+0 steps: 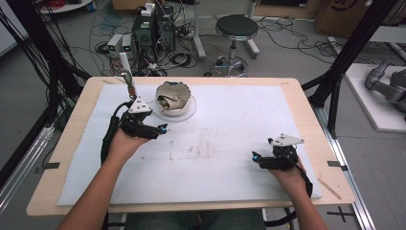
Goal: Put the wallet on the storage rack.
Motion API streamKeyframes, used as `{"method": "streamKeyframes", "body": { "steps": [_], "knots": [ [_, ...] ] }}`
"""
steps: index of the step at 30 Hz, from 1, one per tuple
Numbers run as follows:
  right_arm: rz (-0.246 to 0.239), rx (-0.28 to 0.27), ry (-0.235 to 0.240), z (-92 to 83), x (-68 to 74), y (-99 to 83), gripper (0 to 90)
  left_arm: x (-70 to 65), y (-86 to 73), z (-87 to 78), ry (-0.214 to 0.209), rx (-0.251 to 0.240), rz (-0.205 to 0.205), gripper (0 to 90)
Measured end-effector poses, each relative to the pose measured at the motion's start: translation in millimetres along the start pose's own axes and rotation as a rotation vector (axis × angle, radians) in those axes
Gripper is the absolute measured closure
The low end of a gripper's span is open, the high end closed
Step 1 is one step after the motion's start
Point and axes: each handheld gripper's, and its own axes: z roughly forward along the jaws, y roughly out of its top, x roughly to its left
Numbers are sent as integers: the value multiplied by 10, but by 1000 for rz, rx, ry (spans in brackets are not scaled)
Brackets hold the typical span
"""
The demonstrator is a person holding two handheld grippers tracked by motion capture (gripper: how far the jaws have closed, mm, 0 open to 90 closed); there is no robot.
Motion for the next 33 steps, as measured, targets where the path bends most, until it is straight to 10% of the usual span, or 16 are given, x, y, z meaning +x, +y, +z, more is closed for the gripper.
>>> {"method": "streamKeyframes", "body": {
  "steps": [33],
  "knots": [
    [-3, -20, 8, -2, 5, 14, 175, -280, -613, -208, -25, -37, -39, 191]
  ]
}}
